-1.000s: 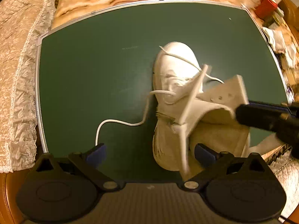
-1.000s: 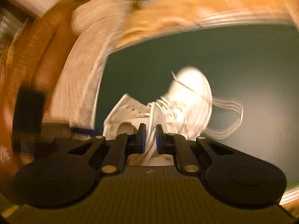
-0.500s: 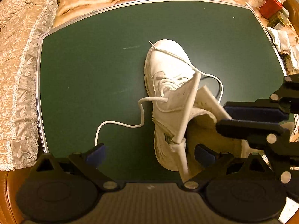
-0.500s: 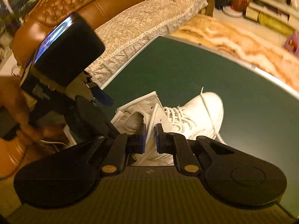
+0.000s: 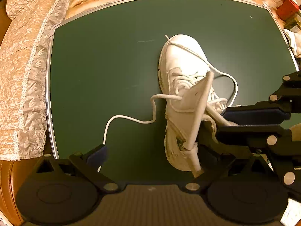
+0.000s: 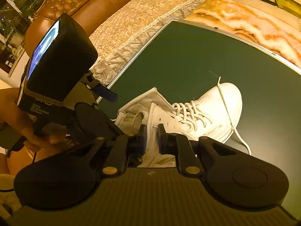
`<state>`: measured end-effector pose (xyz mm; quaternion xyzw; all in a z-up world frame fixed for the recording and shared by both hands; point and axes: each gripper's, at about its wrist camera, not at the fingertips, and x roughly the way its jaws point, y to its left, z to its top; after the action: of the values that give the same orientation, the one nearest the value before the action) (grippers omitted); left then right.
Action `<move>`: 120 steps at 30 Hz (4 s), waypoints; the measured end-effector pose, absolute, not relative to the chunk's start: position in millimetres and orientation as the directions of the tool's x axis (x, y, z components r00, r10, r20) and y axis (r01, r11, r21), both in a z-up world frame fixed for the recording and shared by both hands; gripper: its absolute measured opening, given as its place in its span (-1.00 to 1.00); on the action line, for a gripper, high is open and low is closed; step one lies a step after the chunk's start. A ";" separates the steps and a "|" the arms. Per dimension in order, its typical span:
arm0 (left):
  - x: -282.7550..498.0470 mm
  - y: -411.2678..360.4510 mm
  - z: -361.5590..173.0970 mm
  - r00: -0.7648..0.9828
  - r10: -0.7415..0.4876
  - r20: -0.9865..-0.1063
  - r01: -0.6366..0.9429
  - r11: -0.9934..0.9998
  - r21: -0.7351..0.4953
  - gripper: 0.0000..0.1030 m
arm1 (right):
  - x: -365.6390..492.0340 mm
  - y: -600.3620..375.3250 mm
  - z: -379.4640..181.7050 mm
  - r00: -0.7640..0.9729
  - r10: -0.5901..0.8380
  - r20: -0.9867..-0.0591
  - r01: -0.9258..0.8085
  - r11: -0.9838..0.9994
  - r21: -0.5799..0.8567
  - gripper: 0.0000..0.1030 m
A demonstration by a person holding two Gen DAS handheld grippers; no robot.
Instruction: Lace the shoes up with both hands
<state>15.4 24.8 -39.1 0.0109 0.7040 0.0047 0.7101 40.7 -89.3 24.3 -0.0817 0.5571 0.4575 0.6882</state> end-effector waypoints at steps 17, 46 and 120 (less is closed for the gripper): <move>10.4 16.3 -40.3 0.006 0.025 -1.000 -0.027 0.999 0.025 0.99 | 31.9 -95.3 22.8 0.024 0.478 -0.878 -0.708 0.628 0.323 -0.66; 5.2 14.3 -26.6 -0.007 0.061 -0.998 0.017 0.998 0.061 0.99 | 77.9 -140.5 52.3 0.146 0.520 -0.841 -0.580 0.734 0.353 0.25; 28.4 88.0 -18.8 0.116 -0.226 -0.967 -0.247 0.937 -0.249 1.00 | 101.0 -71.6 15.6 -0.407 0.462 -0.788 -0.867 0.078 0.493 -0.94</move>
<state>28.4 88.0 -18.8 -0.1778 0.6650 0.0070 0.7254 101.0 -71.6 15.6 -0.1917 0.5281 0.6515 0.5098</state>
